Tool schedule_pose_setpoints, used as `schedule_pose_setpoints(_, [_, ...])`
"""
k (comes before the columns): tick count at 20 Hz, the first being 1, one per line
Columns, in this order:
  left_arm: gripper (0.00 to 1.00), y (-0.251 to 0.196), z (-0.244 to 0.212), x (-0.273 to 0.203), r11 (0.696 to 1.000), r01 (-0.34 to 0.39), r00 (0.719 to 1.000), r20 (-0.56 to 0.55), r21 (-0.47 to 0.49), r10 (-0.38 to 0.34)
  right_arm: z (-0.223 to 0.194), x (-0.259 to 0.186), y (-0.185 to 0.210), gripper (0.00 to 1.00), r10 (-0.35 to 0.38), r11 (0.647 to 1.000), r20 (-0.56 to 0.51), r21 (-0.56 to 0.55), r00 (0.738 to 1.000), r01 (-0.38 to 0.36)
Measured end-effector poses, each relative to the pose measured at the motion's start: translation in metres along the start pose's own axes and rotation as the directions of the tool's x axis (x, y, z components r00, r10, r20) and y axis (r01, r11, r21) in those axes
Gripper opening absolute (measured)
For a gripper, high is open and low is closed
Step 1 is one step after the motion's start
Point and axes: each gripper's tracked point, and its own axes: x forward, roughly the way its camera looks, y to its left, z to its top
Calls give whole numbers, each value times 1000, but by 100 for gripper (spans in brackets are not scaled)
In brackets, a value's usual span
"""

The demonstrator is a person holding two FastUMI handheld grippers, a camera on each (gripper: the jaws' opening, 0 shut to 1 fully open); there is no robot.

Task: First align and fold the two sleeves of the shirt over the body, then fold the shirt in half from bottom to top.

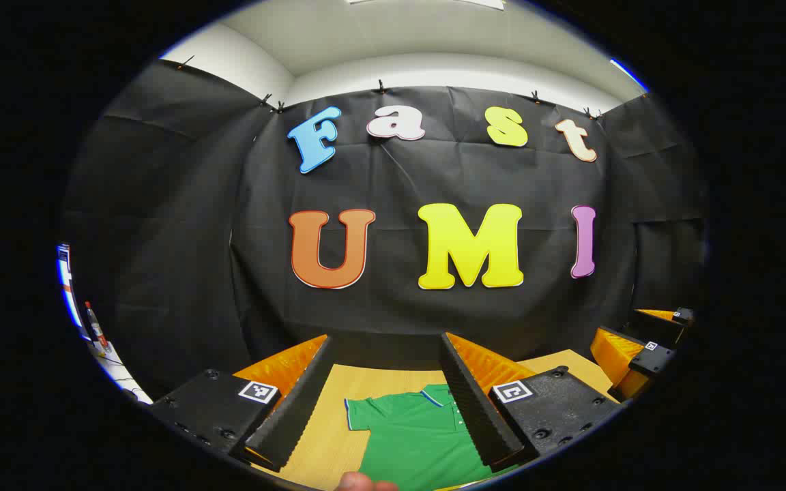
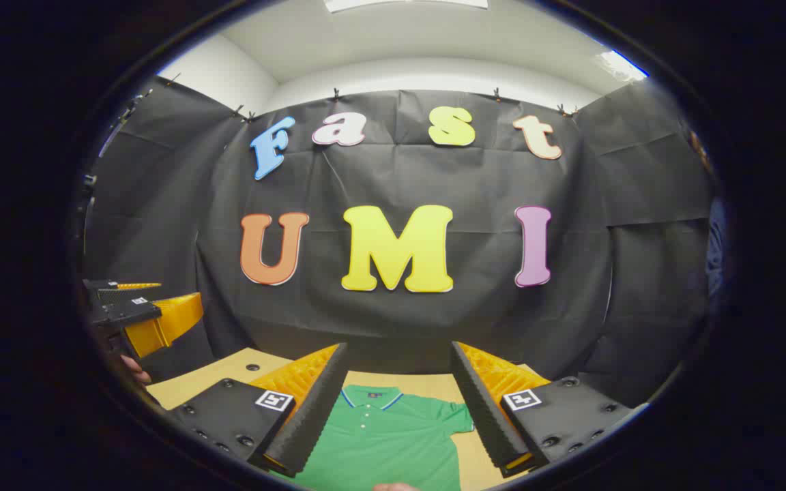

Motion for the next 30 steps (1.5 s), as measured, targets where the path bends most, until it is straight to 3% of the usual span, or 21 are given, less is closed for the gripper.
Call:
schedule_pose_setpoints(14, [98, -12, 4, 7, 999, 25, 999, 31, 19, -26, -1, 12, -6, 90, -6, 1000, -9, -3, 1000, 6])
schedule_pose_setpoints(15, [90, -15, 1, 8, 999, 33, 999, 31, 17, -34, 0, 13, -10, 90, -12, 1000, -9, -4, 1000, 12])
schedule_pose_setpoints(16, [98, -18, 0, 9, 999, 42, 999, 29, 16, -43, -3, 13, -13, 90, -20, 1000, -13, -7, 1000, 20])
schedule_pose_setpoints(17, [98, -21, -1, 10, 999, 49, 998, 27, 15, -49, -4, 13, -15, 95, -22, 1000, -18, -9, 1000, 21])
schedule_pose_setpoints(26, [99, -42, -23, 19, 996, 92, 996, -19, 8, -91, -26, 14, -39, 95, -71, 997, -77, -15, 994, 70])
schedule_pose_setpoints(30, [99, -56, -33, 24, 993, 114, 993, -41, -9, -114, -45, 22, -59, 95, -82, 997, -152, -17, 985, 80])
